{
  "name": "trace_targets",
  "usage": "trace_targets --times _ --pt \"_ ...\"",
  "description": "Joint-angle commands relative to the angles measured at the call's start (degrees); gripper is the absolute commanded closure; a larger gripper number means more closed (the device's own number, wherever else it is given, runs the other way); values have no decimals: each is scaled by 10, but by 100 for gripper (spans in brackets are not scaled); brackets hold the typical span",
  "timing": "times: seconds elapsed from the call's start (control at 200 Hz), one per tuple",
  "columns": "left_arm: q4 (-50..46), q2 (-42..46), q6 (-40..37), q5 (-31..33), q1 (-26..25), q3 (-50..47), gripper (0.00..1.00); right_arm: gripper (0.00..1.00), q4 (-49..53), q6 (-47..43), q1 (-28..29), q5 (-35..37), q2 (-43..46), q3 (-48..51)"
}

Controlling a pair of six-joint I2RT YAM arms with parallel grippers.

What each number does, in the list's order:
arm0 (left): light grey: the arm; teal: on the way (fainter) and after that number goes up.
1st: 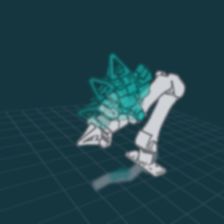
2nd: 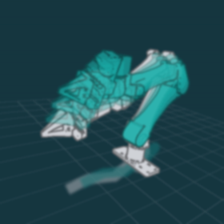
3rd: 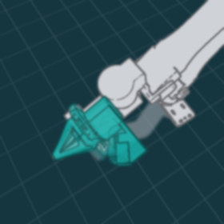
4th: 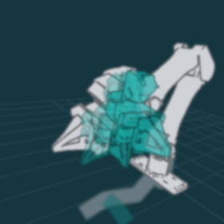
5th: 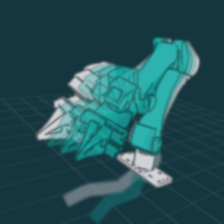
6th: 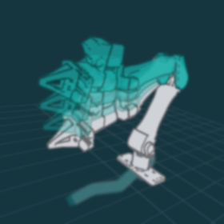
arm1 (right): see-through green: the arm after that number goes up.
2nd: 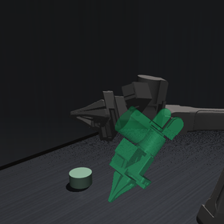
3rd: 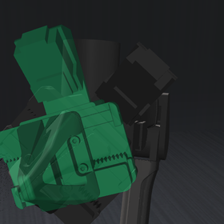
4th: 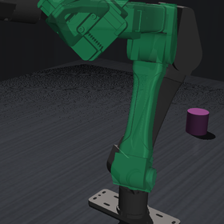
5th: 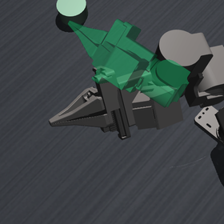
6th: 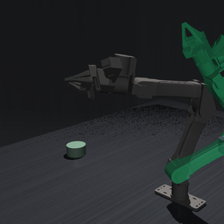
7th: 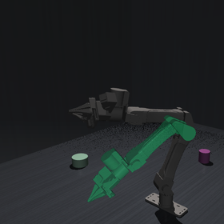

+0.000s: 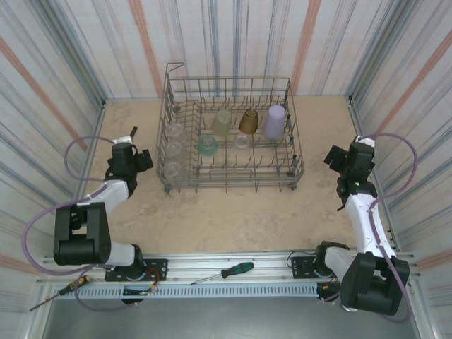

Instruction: Load the cups into the dish rack

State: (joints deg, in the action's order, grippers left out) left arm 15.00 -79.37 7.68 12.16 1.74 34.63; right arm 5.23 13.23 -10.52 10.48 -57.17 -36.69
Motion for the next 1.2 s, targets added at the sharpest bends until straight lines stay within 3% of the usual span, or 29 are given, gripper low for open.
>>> trace_targets --times 0.0,0.306,0.486,0.892,1.192 --pt "58 10 -4 54 -11 -21 1 1 -57 6 -4 -14 27 33" --pt "238 -36 -62 107 -64 -89 1 1 -144 17 -1 -34 29 96" --pt "215 -65 -100 107 -90 -57 1 1 -203 -6 10 -28 8 127" --pt "249 -51 -104 99 -93 -84 1 1 -394 -23 72 1 -94 188" --pt "257 -49 -102 71 -84 -91 1 1 -474 -52 77 -4 -150 203"
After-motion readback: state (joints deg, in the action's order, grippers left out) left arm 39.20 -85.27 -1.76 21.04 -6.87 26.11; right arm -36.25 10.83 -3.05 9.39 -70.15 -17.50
